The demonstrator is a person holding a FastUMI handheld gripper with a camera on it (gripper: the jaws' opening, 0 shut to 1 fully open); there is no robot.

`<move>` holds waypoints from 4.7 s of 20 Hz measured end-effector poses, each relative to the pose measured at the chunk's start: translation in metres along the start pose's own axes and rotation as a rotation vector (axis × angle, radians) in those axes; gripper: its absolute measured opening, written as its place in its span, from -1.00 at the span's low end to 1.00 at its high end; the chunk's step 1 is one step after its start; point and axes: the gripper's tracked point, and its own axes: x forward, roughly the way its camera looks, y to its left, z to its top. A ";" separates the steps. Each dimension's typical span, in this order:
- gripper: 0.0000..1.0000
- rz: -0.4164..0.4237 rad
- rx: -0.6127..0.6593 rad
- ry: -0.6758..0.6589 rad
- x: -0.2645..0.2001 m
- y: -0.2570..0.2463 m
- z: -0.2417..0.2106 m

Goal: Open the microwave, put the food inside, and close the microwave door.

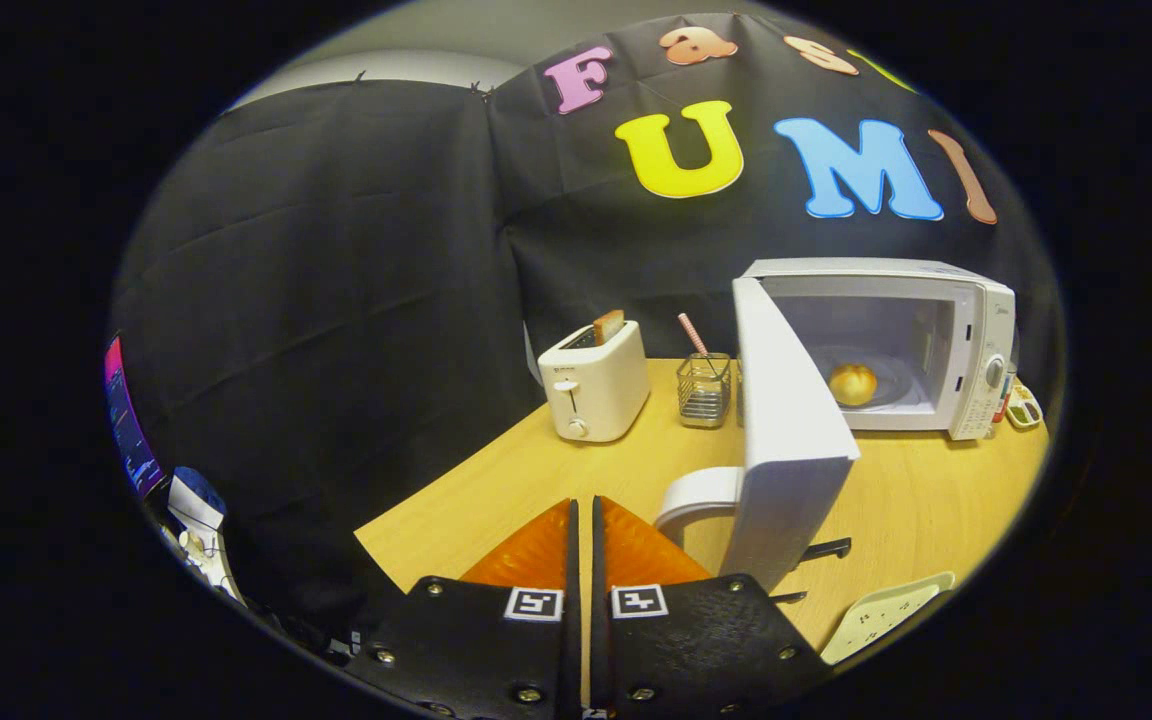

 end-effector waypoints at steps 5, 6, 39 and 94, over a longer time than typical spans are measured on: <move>-0.98 -0.051 -0.004 0.004 -0.009 -0.018 -0.002; -0.98 -0.060 0.002 0.005 -0.012 -0.023 -0.001; -0.98 -0.398 0.144 -0.053 -0.034 -0.294 0.067; 0.02 -0.619 -0.101 -0.351 -0.138 -0.228 0.165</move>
